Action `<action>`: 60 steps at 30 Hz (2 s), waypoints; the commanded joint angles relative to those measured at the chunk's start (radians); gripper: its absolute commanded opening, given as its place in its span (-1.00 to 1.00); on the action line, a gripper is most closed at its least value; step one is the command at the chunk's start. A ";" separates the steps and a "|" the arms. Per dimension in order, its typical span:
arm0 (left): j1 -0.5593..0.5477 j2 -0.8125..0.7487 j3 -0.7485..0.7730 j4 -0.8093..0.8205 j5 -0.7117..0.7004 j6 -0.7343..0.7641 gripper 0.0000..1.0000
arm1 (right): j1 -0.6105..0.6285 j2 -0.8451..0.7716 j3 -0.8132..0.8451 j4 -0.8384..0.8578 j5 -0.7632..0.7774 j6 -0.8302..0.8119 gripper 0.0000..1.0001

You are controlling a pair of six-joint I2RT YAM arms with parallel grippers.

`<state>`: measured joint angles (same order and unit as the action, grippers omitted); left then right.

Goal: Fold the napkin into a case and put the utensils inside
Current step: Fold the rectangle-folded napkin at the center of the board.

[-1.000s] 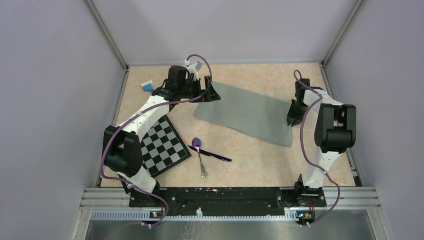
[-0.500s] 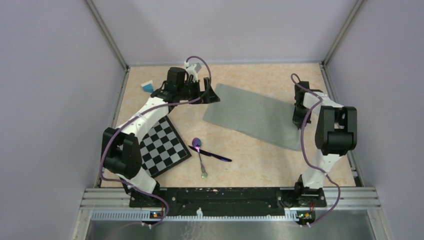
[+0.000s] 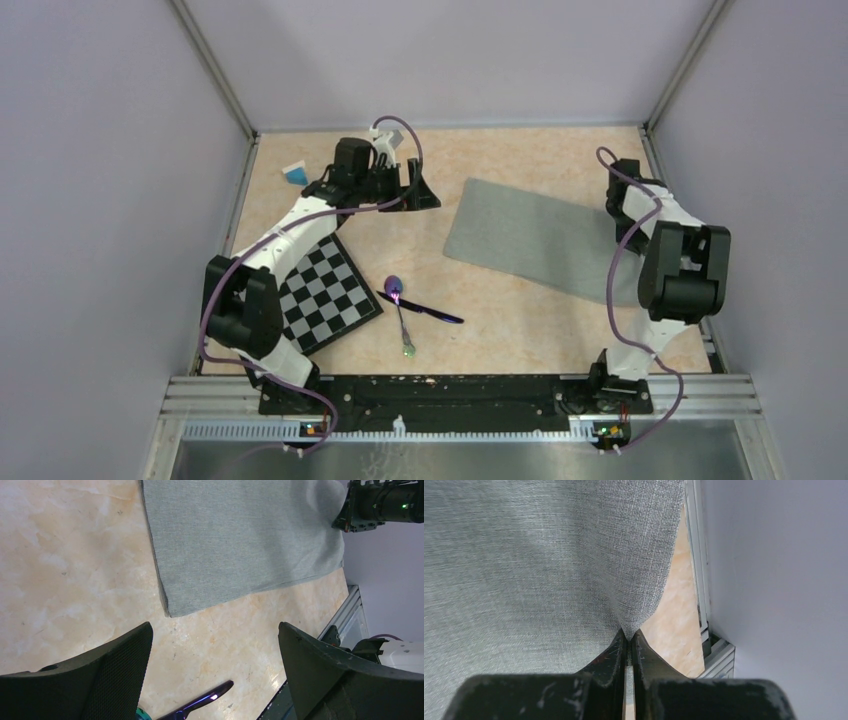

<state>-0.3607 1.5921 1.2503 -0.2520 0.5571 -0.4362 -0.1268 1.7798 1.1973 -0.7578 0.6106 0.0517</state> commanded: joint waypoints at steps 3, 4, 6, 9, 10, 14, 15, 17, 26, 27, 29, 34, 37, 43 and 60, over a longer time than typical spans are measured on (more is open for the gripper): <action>0.006 -0.041 -0.010 0.056 0.021 -0.002 0.97 | 0.131 -0.077 0.019 0.020 -0.017 -0.046 -1.00; 0.008 -0.042 -0.009 0.056 0.022 -0.002 0.97 | 0.171 -0.071 0.030 0.015 -0.033 -0.047 -1.00; 0.011 -0.045 -0.011 0.058 0.021 -0.002 0.98 | 0.233 -0.049 0.068 -0.010 -0.098 -0.045 -1.00; 0.019 -0.051 -0.012 0.059 0.019 -0.001 0.98 | 0.329 -0.005 0.138 -0.038 -0.171 -0.031 -1.00; 0.021 -0.054 -0.014 0.059 0.015 -0.001 0.97 | 0.362 0.017 0.168 -0.047 -0.194 -0.025 -1.00; 0.029 -0.054 -0.019 0.063 0.015 -0.001 0.98 | 0.505 0.125 0.315 -0.084 -0.232 -0.006 -1.00; 0.030 -0.052 -0.019 0.061 0.013 0.000 0.97 | 0.533 0.166 0.354 -0.092 -0.236 -0.001 -1.00; 0.032 -0.052 -0.020 0.060 0.010 0.003 0.97 | 0.579 0.222 0.426 -0.110 -0.255 0.010 -1.00; 0.050 -0.045 -0.022 0.060 0.014 0.003 0.97 | 0.651 0.355 0.627 -0.107 -0.385 0.087 -1.00; 0.053 -0.045 -0.024 0.062 0.018 0.001 0.97 | 0.653 0.360 0.636 -0.104 -0.396 0.095 -1.00; 0.058 -0.045 -0.027 0.069 0.024 -0.002 0.97 | 0.653 0.373 0.659 -0.104 -0.424 0.109 -1.00; 0.065 -0.047 -0.031 0.071 0.029 -0.006 0.97 | 0.653 0.421 0.720 -0.127 -0.479 0.134 -1.00; 0.068 -0.047 -0.032 0.072 0.030 -0.006 0.97 | 0.653 0.438 0.740 -0.132 -0.486 0.148 -1.00; 0.072 -0.049 -0.032 0.075 0.035 -0.009 0.98 | 0.653 0.461 0.760 -0.132 -0.483 0.157 -1.00; 0.079 -0.050 -0.038 0.079 0.045 -0.010 0.97 | 0.647 0.513 0.846 -0.150 -0.469 0.183 -0.94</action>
<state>-0.2882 1.5856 1.2217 -0.2241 0.5869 -0.4438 0.5213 2.2856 1.9781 -0.9085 0.1368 0.2165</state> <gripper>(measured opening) 0.987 0.029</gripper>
